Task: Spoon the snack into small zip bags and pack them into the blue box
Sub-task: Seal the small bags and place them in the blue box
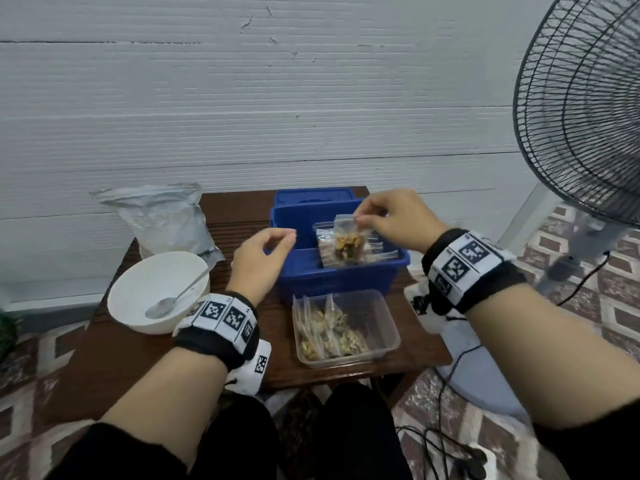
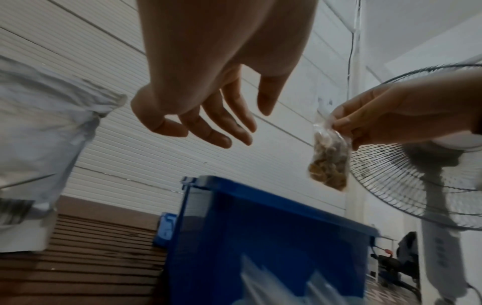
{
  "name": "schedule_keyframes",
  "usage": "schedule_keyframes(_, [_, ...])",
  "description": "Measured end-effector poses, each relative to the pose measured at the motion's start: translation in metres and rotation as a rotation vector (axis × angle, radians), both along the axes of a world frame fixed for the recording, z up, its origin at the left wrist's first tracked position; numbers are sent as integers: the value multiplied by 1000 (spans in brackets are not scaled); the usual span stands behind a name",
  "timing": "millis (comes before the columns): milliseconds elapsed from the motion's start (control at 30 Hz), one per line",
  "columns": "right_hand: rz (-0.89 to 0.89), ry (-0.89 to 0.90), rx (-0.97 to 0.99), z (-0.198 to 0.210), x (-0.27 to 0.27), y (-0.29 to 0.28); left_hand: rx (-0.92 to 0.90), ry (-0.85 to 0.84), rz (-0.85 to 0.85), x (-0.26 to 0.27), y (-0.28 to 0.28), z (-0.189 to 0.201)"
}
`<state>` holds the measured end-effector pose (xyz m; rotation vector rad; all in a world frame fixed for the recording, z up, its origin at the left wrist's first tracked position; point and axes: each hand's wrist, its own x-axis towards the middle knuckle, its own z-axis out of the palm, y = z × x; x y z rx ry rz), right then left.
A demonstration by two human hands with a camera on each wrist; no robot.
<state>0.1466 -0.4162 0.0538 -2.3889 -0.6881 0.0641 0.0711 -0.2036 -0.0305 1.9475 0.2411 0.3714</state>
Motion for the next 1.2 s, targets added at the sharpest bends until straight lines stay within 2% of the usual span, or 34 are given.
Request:
schedule_keyframes(133, [119, 64, -310, 3, 38, 19, 25, 49, 109, 18, 22, -8])
schedule_keyframes(267, [249, 155, -586, -14, 69, 40, 30, 100, 103, 34, 33, -16])
schedule_keyframes(500, [387, 369, -823, -45, 96, 64, -19, 150, 52, 48, 41, -29])
schedule_keyframes(733, [381, 384, -894, -60, 98, 74, 11, 162, 49, 52, 43, -36])
schedule_keyframes(933, [357, 350, -854, -55, 96, 71, 8, 167, 61, 50, 41, -36])
schedule_keyframes(1067, [298, 259, -763, -46, 86, 66, 35, 187, 54, 41, 35, -30])
schedule_keyframes(1200, [222, 205, -532, -34, 64, 56, 82, 193, 33, 28, 26, -24])
